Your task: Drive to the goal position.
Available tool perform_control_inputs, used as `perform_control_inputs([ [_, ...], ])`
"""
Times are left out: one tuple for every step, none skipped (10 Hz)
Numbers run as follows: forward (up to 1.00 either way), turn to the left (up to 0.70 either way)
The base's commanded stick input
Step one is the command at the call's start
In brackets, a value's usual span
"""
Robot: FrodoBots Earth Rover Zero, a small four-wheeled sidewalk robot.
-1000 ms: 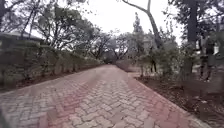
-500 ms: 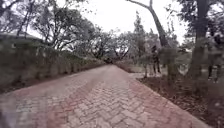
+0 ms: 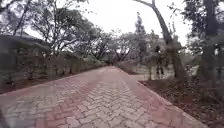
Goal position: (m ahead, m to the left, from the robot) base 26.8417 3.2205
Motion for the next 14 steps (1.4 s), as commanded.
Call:
perform_control_inputs([
  [0.7,0.03],
  [0.7,0.02],
  [0.7,0.02],
  [0.7,0.02],
  [0.7,0.02],
  [0.7,0.02],
  [0.7,0.03],
  [0.7,0.03],
  [0.7,0.03],
  [0.7,0.04],
  [0.7,0.14],
  [0.7,0.13],
  [0.7,0.02],
  [0.7,0.01],
])
